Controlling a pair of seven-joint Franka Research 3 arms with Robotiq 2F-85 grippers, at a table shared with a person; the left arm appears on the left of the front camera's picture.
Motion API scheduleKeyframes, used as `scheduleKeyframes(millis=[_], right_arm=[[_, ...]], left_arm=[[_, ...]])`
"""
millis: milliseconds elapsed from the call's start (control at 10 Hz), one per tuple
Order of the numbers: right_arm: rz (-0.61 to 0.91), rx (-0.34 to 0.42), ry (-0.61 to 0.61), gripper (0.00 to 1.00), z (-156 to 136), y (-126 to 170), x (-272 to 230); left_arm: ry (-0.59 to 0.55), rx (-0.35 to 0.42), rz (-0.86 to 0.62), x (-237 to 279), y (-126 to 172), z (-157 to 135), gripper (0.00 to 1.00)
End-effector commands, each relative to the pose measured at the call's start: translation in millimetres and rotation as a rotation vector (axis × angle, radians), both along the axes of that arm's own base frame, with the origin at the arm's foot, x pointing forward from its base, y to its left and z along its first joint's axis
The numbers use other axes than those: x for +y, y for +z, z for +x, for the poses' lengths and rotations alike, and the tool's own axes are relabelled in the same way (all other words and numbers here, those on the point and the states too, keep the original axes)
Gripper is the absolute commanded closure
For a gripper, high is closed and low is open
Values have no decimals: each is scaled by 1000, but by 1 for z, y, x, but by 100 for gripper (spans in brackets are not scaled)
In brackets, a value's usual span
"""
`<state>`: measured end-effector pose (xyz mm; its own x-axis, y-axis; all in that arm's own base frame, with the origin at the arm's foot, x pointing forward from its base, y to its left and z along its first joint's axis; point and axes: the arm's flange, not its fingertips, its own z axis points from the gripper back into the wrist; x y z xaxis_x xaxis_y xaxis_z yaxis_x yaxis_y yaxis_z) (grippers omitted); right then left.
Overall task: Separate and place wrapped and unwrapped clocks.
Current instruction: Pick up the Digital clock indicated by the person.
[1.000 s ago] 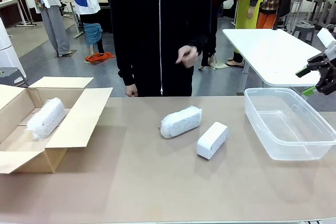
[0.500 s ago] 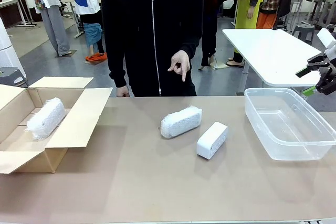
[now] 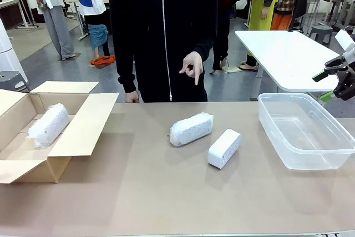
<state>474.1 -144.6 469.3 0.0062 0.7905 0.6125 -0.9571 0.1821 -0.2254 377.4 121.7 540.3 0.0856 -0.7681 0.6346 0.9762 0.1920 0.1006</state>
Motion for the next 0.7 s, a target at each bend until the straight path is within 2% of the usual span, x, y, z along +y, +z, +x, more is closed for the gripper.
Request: scheduleKeyframes(millis=[0,200,600], right_arm=[[0,2,2,0,0,-2,1],[0,2,2,0,0,-2,1],[0,2,2,0,0,-2,1]], left_arm=[[-15,-7,-6,2,-1,-1,0],[0,0,0,0,0,0,0],[69,77,109,-78,-34,31,0]])
